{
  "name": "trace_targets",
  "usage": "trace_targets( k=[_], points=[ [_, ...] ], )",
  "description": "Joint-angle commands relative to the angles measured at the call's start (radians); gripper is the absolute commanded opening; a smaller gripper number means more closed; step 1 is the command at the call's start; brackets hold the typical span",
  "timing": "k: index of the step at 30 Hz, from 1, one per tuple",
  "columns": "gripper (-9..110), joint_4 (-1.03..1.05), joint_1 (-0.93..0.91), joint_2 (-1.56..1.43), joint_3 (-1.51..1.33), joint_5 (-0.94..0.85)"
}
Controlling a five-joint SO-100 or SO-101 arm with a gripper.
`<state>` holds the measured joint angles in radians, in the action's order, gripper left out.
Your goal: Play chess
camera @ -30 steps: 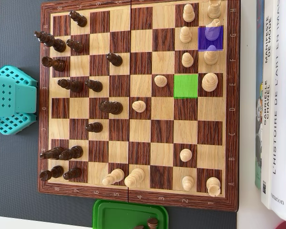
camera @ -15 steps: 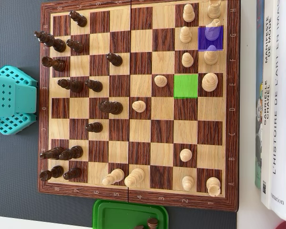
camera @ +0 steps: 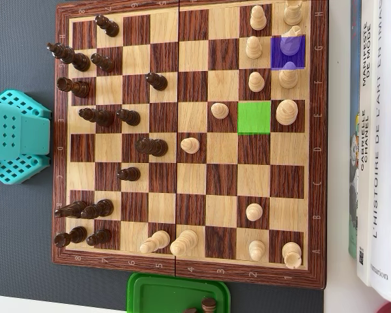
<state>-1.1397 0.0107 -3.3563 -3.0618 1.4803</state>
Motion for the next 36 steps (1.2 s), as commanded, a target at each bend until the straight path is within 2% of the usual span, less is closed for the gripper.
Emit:
trace_targets(
  k=[1,13,18,22,29,36],
  points=[
    [13,0.114,-0.002,0.012,0.072,-0.003],
    [13,0.847,0.071,0.018,0.189,-0.003],
    [13,1.106,0.156,0.16,0.253,-0.054],
    [13,1.253,0.209,0.336,0.348,-0.118],
    [13,1.473,0.213,0.595,0.499,-0.123],
    [14,1.545,0.212,0.764,0.574,-0.114]
  ],
)
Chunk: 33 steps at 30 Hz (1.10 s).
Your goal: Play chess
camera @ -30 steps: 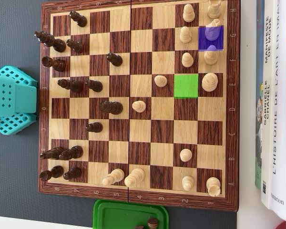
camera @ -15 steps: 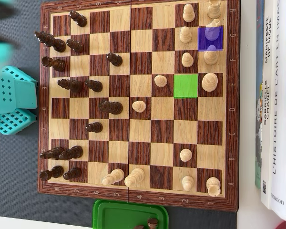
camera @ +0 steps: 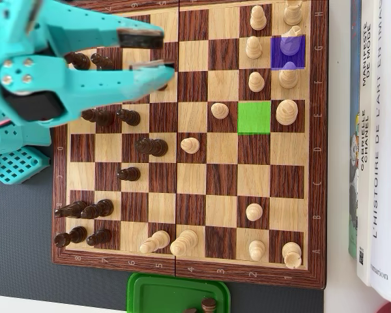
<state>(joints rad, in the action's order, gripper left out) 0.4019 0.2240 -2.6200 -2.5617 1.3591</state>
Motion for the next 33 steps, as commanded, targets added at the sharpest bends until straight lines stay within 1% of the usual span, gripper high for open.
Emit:
trace_targets(
  k=[1,5,11,13,21,26,29,33],
  points=[
    [14,0.005,-0.006,0.049,0.084,0.009],
    [14,0.02,-0.029,0.126,0.15,0.009],
    [14,0.296,-0.029,0.336,0.43,0.015],
    [14,0.371,-0.028,0.431,0.528,0.052],
    [14,0.568,0.044,0.747,0.813,0.158],
    [14,0.698,0.044,0.913,0.966,0.193],
    [14,0.749,0.038,0.996,1.058,0.193],
    [14,0.752,0.038,1.085,1.161,0.192]
  ],
)
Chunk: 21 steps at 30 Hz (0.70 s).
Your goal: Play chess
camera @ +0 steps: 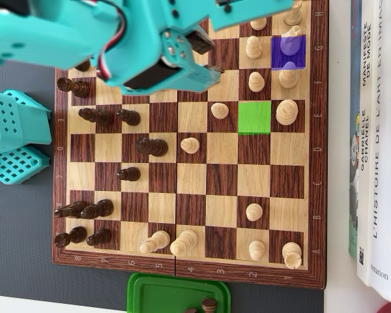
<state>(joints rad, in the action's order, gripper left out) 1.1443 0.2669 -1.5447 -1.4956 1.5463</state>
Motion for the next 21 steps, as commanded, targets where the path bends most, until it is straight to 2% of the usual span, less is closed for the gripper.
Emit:
trace_targets(
  k=[1,21],
  points=[
    [14,0.009,-0.005,0.025,0.112,0.005],
    [13,0.011,0.0,0.259,0.348,-0.005]
  ],
)
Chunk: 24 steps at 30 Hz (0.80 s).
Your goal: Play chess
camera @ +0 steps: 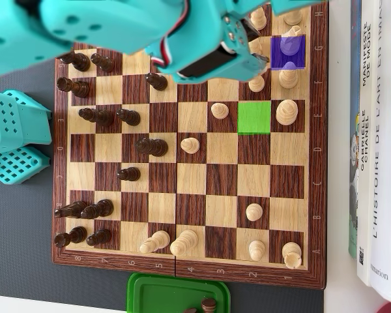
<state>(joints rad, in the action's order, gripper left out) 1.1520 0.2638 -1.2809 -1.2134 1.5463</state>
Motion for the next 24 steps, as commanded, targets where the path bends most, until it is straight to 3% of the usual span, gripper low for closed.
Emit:
trace_targets(
  k=[1,24],
  points=[
    [13,0.002,0.005,0.003,0.071,-0.005],
    [13,0.002,0.04,0.192,0.25,-0.006]
  ],
)
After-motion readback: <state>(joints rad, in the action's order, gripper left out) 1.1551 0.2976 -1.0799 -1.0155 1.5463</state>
